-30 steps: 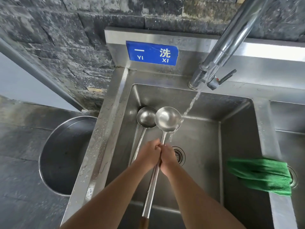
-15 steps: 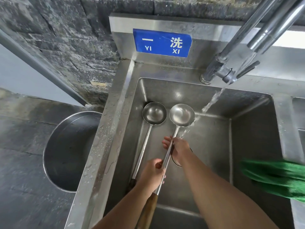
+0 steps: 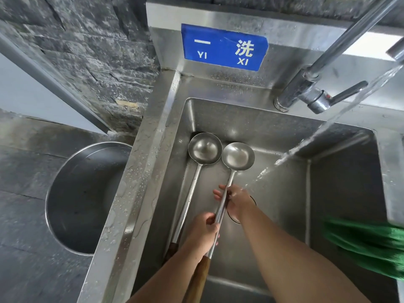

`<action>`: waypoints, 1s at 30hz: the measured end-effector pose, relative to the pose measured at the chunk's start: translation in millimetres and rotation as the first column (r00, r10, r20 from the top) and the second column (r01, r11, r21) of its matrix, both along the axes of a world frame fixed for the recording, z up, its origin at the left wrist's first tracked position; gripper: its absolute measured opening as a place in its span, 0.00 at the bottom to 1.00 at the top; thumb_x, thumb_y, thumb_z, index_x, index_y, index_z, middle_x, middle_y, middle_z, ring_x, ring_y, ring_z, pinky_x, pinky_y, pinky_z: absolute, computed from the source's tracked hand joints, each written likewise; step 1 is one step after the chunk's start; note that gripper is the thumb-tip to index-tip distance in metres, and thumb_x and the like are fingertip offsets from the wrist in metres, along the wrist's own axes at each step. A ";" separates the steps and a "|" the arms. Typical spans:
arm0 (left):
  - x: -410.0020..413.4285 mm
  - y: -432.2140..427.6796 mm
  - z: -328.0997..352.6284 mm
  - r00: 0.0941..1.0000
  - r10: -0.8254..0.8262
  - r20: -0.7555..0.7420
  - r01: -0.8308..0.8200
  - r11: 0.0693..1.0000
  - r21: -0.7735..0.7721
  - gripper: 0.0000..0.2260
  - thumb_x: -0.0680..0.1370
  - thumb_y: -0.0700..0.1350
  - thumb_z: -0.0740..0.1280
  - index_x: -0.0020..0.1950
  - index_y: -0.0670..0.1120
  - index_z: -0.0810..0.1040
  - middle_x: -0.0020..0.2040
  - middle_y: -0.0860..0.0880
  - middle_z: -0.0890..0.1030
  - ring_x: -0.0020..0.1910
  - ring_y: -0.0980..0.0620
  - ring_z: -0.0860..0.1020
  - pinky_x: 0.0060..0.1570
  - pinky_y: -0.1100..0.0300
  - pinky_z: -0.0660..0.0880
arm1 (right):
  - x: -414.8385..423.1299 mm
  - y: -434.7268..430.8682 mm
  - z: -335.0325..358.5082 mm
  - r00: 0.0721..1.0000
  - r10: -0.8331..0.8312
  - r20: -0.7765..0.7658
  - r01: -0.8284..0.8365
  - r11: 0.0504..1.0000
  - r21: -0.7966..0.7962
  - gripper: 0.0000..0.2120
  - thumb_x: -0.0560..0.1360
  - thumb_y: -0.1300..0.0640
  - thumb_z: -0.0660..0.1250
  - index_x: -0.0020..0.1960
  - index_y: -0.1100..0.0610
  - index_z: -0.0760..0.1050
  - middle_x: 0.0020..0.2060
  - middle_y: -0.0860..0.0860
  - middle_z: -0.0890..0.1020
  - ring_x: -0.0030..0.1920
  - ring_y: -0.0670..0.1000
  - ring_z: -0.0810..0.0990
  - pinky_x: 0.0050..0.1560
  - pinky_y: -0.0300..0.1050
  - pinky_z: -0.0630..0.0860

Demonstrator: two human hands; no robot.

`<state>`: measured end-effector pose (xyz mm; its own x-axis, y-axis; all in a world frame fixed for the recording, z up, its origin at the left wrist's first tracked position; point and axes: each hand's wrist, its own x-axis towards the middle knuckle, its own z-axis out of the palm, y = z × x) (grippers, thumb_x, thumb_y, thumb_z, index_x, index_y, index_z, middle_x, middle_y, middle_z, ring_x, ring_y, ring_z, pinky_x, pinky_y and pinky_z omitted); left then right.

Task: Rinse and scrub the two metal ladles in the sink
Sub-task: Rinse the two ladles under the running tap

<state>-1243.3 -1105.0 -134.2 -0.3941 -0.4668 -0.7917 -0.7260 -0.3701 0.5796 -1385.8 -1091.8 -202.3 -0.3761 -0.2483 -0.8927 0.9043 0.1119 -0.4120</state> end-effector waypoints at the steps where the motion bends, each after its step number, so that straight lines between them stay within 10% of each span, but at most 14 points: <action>1: -0.2 -1.0 -3.6 1.000 -0.007 0.008 0.007 1.000 -0.007 0.09 0.75 0.38 0.63 0.47 0.48 0.81 0.35 0.44 0.81 0.33 0.48 0.80 0.35 0.49 0.81 | -0.3 -0.5 -2.2 1.000 0.000 0.000 0.000 1.000 0.004 0.15 0.79 0.69 0.51 0.64 0.68 0.67 0.55 0.64 0.74 0.41 0.65 0.82 0.30 0.49 0.82; 9: 9.7 2.4 -41.8 0.987 -0.110 0.121 0.126 0.983 -0.134 0.08 0.69 0.47 0.63 0.43 0.51 0.81 0.32 0.48 0.83 0.33 0.44 0.83 0.34 0.42 0.81 | -3.7 1.0 -12.8 0.996 0.046 0.077 -0.046 0.999 0.000 0.08 0.79 0.66 0.54 0.50 0.66 0.71 0.42 0.60 0.76 0.39 0.60 0.80 0.39 0.51 0.77; 16: 7.8 7.2 -31.8 0.941 -0.219 0.258 0.288 0.918 -0.272 0.14 0.79 0.45 0.65 0.64 0.51 0.79 0.56 0.51 0.84 0.55 0.51 0.81 0.47 0.64 0.71 | -1.4 4.1 -23.5 0.986 0.143 0.091 -0.148 0.988 0.043 0.10 0.80 0.64 0.55 0.43 0.63 0.72 0.42 0.59 0.76 0.45 0.61 0.79 0.49 0.55 0.77; 30: 2.5 4.5 -59.3 0.920 -0.295 0.259 0.357 0.902 -0.242 0.12 0.80 0.41 0.66 0.63 0.44 0.79 0.57 0.45 0.83 0.56 0.47 0.81 0.55 0.59 0.75 | -6.3 9.0 -31.2 0.987 0.154 0.049 -0.157 0.985 0.078 0.10 0.80 0.63 0.57 0.42 0.62 0.72 0.36 0.57 0.76 0.35 0.56 0.78 0.38 0.46 0.72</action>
<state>-1240.8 -1100.5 -193.5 -0.4009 -0.5542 -0.7295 -0.8940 0.0626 0.4438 -1392.2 -1082.8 -233.5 -0.2999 -0.2269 -0.9266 0.8898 0.2837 -0.3574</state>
